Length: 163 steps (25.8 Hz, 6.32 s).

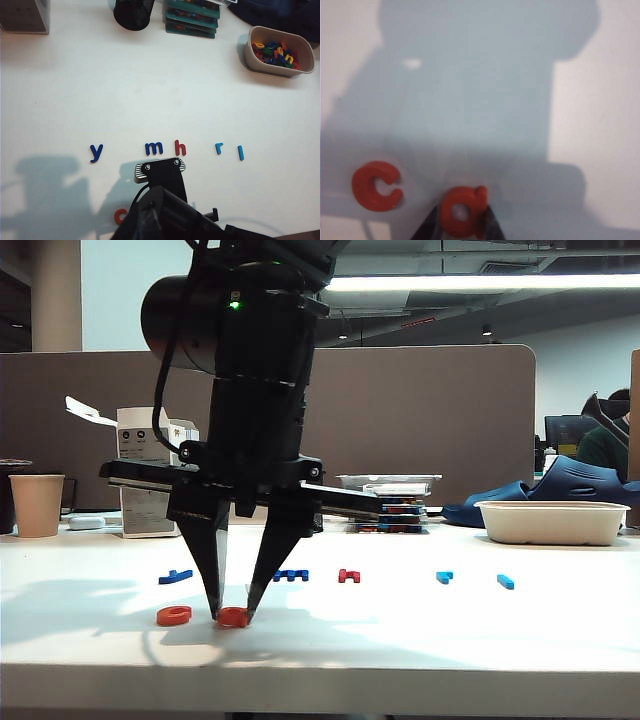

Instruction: Select the appropriate letters from the row of letter magnets placed on the table to arrange into the word "car".

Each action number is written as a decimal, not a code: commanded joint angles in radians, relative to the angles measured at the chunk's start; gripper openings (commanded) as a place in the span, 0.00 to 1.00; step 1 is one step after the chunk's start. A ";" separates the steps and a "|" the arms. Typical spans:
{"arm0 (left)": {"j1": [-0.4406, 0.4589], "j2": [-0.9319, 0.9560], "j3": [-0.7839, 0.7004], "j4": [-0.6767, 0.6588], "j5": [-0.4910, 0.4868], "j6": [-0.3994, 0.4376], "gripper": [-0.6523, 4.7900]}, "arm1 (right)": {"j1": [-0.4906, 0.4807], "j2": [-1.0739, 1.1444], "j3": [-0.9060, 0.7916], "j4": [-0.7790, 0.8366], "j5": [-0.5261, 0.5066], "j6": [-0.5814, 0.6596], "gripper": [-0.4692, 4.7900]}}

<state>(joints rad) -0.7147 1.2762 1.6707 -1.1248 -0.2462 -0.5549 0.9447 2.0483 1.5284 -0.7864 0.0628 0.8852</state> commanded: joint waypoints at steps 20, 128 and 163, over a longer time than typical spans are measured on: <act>0.000 -0.002 0.003 0.008 -0.001 0.001 0.11 | -0.009 0.000 0.002 -0.026 0.003 0.001 0.19; 0.000 -0.002 0.003 0.008 -0.001 0.001 0.11 | -0.431 -0.046 -0.059 -0.049 0.013 -0.345 0.42; 0.000 -0.002 0.003 0.013 -0.001 0.001 0.11 | -0.253 -0.109 -0.061 -0.047 -0.001 -0.176 0.07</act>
<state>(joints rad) -0.7147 1.2770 1.6707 -1.1213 -0.2462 -0.5549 0.6739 1.9438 1.4647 -0.8555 0.0521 0.6796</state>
